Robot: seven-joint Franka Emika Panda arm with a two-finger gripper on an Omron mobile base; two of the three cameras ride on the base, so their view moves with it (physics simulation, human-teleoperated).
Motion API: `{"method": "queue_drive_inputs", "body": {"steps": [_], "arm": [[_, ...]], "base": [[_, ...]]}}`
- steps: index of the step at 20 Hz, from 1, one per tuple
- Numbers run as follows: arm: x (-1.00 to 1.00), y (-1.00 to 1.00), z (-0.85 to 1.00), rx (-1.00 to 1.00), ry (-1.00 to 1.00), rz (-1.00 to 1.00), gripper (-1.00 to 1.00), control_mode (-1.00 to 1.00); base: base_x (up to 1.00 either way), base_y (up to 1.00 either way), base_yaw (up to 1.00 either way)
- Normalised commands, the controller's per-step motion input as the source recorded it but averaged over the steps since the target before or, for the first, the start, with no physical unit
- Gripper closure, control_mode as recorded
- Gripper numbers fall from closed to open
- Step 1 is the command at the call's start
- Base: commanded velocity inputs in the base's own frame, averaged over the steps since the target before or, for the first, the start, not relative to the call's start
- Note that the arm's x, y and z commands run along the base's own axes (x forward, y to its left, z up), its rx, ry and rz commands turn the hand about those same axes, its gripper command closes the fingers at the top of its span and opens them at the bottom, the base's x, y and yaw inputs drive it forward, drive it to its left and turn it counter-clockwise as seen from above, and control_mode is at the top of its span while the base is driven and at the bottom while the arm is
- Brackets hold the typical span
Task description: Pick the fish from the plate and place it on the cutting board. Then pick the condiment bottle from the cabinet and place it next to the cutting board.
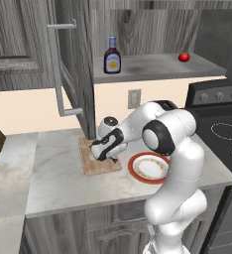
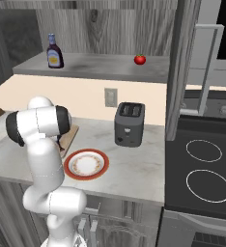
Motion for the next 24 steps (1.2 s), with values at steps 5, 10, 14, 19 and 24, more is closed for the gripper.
{"method": "queue_drive_inputs", "body": {"steps": [5, 10, 14, 19, 24], "arm": [[0.20, 0.15, -0.23, 0.00, -0.08, 0.00, -1.00, -1.00], [0.12, 0.09, -0.14, 0.00, -0.08, 0.00, -1.00, -1.00], [0.02, 0.01, 0.00, 0.00, -0.05, 0.00, -1.00, -1.00], [0.00, 0.00, 0.07, 0.00, -0.04, 0.00, -1.00, -1.00], [0.00, 0.00, 0.19, 0.04, -0.03, 0.00, -1.00, -1.00]], "base": [[0.00, 0.00, 0.00], [0.00, 0.00, 0.00], [0.00, 0.00, 0.00], [0.00, 0.00, 0.00], [0.00, 0.00, 0.00]]}}
